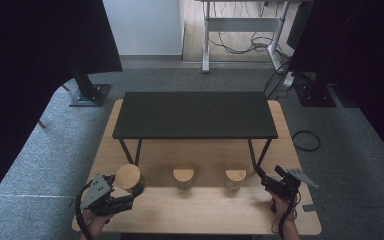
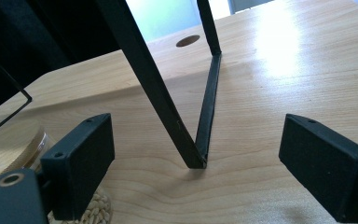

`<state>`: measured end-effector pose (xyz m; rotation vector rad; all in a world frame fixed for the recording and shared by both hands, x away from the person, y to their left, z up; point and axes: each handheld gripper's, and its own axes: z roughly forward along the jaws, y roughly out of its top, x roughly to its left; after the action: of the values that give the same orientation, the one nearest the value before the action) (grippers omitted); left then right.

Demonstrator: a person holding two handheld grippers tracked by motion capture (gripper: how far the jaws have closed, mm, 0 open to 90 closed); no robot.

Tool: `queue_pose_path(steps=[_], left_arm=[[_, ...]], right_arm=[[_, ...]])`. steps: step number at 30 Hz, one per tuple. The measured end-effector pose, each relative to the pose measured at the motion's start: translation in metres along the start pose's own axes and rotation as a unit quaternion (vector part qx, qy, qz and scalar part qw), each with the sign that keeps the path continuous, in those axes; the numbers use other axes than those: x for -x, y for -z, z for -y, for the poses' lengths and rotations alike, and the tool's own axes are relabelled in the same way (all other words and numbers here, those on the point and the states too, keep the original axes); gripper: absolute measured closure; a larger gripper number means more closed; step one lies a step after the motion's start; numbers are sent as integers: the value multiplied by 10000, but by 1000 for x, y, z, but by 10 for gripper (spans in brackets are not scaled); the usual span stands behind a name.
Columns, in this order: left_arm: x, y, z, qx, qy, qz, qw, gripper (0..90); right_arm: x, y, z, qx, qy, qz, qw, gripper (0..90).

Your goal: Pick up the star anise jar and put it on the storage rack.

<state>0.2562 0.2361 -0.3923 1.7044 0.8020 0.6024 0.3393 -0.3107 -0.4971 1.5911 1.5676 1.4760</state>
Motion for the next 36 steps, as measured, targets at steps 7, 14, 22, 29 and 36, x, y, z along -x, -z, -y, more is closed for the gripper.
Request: queue_pose_path(steps=[7, 14, 22, 29, 36], left_arm=[[-2, 0, -8, 35, 23, 7, 10000, 244], [-4, -3, -17, 46, 41, 20, 10000, 244], [-5, -6, -27, 47, -4, 25, 10000, 244], [-7, -10, -33, 42, 2, -10, 10000, 244], [-10, -12, -39, 64, -23, -32, 10000, 245]], right_arm=[[0, 0, 0, 0, -8, -14, 10000, 101], [0, 0, 0, 9, -9, -9, 10000, 100], [0, 0, 0, 14, -4, -9, 10000, 98], [0, 0, 0, 10, -7, -17, 10000, 98], [0, 0, 0, 4, -5, -24, 10000, 98]])
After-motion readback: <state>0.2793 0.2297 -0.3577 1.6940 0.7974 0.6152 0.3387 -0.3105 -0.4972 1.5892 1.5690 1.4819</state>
